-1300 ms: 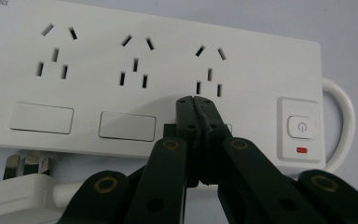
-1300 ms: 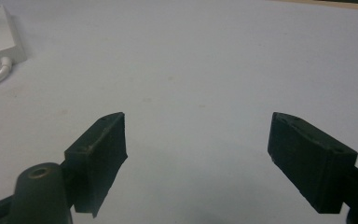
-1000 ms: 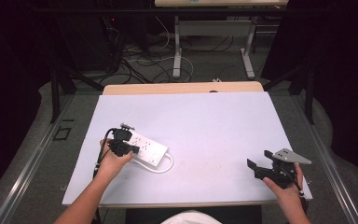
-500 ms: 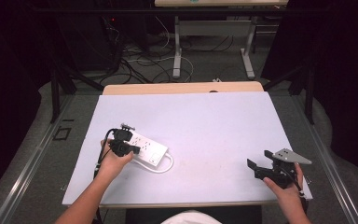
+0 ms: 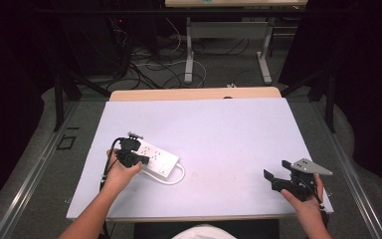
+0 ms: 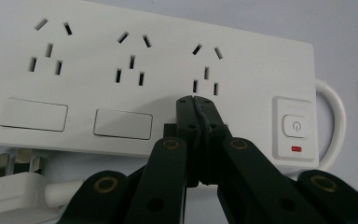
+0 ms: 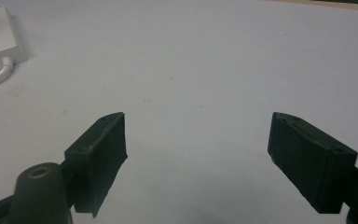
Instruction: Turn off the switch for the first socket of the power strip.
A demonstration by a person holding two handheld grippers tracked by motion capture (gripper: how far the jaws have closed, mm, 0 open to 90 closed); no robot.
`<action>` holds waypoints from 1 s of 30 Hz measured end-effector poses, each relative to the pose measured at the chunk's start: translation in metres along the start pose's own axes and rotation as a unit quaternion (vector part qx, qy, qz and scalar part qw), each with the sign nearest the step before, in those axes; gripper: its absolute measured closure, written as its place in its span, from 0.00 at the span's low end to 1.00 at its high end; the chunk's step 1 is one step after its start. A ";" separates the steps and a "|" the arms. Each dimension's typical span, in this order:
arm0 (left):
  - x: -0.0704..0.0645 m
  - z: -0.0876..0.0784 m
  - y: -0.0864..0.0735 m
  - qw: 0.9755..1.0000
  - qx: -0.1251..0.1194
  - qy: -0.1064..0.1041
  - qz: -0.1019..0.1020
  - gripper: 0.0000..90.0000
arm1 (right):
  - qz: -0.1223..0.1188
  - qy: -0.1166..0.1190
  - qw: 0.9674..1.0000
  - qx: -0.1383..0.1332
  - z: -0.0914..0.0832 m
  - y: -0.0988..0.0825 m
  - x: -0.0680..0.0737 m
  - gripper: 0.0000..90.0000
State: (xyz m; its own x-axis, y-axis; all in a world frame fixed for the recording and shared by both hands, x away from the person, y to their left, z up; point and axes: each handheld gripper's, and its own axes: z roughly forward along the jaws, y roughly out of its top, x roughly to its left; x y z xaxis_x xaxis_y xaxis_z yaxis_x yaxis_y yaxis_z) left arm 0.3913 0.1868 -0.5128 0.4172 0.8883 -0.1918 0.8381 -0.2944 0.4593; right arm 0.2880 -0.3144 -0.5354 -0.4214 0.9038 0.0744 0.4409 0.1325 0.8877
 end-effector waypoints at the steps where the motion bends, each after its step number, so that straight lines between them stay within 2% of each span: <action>1: 0.000 0.000 0.000 1.000 -0.002 0.002 0.001 1.00 | 0.000 -0.001 1.000 -0.001 0.000 0.000 0.000 0.21; 6: 0.000 0.001 -0.001 1.000 0.000 0.016 0.002 1.00 | -0.003 0.000 1.000 0.001 0.000 0.000 -0.001 0.21; 11: 0.003 0.000 -0.003 1.000 -0.003 0.005 -0.005 1.00 | 0.001 0.001 1.000 0.003 0.000 0.000 -0.001 0.21; 14: 0.003 0.001 -0.002 1.000 -0.005 0.005 -0.006 1.00 | 0.002 0.003 1.000 0.000 0.001 0.000 -0.001 0.21; 21: 0.002 0.001 -0.001 1.000 -0.004 0.011 -0.003 1.00 | 0.008 -0.002 1.000 -0.005 0.001 -0.001 -0.001 0.21; 30: 0.000 0.001 -0.001 1.000 -0.002 0.019 0.010 1.00 | 0.002 -0.002 1.000 0.004 -0.002 0.000 0.000 0.21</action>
State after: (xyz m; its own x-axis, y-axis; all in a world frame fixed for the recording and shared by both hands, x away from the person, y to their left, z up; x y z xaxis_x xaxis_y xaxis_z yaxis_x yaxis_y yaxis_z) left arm 0.3909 0.1866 -0.5142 0.4211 0.8946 -0.1500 0.8278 -0.3114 0.4667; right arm 0.2865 -0.3153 -0.5346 -0.4169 0.9057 0.0772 0.4498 0.1317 0.8834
